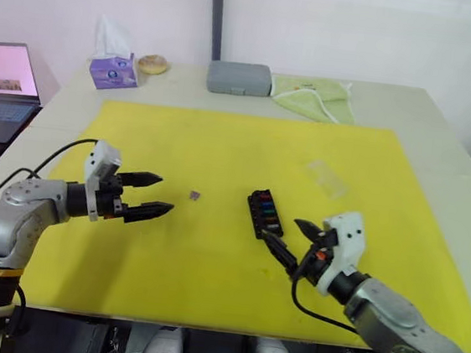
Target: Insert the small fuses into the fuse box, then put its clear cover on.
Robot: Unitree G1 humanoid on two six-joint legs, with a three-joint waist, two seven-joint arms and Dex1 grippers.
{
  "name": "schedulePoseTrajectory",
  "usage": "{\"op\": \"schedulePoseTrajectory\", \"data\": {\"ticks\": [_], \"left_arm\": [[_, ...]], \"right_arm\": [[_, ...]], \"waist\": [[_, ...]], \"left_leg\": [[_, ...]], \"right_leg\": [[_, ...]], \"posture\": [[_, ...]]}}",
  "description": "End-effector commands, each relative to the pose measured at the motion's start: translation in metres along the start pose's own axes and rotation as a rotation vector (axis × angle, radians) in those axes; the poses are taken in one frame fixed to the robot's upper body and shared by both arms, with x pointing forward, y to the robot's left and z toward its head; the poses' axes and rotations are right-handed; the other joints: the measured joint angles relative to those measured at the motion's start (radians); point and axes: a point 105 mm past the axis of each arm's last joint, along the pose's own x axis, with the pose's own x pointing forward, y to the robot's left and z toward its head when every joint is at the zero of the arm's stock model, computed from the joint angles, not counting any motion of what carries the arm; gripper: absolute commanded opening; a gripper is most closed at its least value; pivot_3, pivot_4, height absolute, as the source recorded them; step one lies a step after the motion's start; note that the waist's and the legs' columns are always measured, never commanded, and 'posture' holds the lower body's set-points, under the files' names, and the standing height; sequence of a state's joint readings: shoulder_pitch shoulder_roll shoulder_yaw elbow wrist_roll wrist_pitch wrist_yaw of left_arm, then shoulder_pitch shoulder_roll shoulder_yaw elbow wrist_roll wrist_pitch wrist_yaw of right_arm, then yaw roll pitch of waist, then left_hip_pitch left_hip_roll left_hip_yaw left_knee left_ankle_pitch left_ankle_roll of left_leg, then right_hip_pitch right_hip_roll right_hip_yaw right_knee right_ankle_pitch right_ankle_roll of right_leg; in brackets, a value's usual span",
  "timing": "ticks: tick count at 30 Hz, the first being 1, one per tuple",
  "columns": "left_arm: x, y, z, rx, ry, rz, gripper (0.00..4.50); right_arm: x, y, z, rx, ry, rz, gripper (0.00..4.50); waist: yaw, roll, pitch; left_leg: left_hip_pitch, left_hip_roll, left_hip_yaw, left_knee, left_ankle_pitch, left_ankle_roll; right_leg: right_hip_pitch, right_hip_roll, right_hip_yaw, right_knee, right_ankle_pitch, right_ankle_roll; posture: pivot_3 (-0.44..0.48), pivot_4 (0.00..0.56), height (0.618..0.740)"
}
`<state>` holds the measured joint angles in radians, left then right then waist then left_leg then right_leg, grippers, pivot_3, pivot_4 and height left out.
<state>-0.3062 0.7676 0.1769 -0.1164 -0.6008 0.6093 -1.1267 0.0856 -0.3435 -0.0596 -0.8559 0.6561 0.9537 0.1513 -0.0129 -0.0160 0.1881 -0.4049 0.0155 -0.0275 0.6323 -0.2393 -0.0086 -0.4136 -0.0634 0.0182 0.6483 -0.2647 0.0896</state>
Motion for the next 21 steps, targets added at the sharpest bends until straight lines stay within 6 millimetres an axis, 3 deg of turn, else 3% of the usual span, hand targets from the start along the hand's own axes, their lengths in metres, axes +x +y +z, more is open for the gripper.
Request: {"op": "schedulePoseTrajectory", "data": {"ticks": [1, 6, 15, 18, 21], "left_arm": [[0.002, -0.003, 0.018, 0.049, -0.019, -0.022, 4.50], [0.004, 0.001, 0.017, 0.048, -0.011, -0.026, 4.50], [0.003, 0.003, 0.011, 0.040, 0.008, -0.019, 4.50], [0.002, 0.003, 0.009, 0.036, 0.012, -0.016, 4.50], [0.001, 0.003, 0.008, 0.031, 0.014, -0.014, 4.50]], "right_arm": [[0.002, 0.008, -0.001, -0.023, -0.016, -0.050, 4.47], [0.013, -0.001, -0.012, -0.030, -0.013, -0.162, 4.47], [0.029, 0.007, -0.009, -0.008, -0.051, -0.165, 4.47], [0.030, 0.010, -0.011, -0.023, -0.042, -0.151, 3.58], [0.031, 0.013, -0.014, -0.034, -0.026, -0.141, 2.13]], "waist": [[-0.004, 0.000, 0.000], [-0.006, 0.000, 0.000], [-0.005, 0.000, 0.000], [-0.004, 0.000, 0.000], [-0.006, 0.000, 0.000]], "left_leg": [[0.000, 0.000, 0.000, 0.000, 0.000, 0.000], [0.000, 0.000, 0.002, 0.000, 0.000, 0.000], [-0.001, 0.000, 0.003, 0.000, 0.000, 0.000], [-0.001, 0.000, 0.003, 0.000, 0.000, 0.000], [-0.001, 0.000, 0.003, 0.000, 0.000, 0.000]], "right_leg": [[0.000, 0.001, 0.000, 0.000, 0.000, 0.000], [-0.001, 0.002, 0.000, 0.000, 0.000, 0.000], [-0.002, 0.002, 0.000, 0.001, 0.000, 0.000], [-0.002, 0.002, 0.000, 0.001, 0.000, 0.000], [-0.002, 0.002, -0.001, 0.001, 0.000, 0.000]], "posture": [[0.000, 0.150, 0.740], [0.000, 0.150, 0.740], [0.000, 0.150, 0.740], [0.000, 0.150, 0.740], [0.000, 0.150, 0.740]]}}
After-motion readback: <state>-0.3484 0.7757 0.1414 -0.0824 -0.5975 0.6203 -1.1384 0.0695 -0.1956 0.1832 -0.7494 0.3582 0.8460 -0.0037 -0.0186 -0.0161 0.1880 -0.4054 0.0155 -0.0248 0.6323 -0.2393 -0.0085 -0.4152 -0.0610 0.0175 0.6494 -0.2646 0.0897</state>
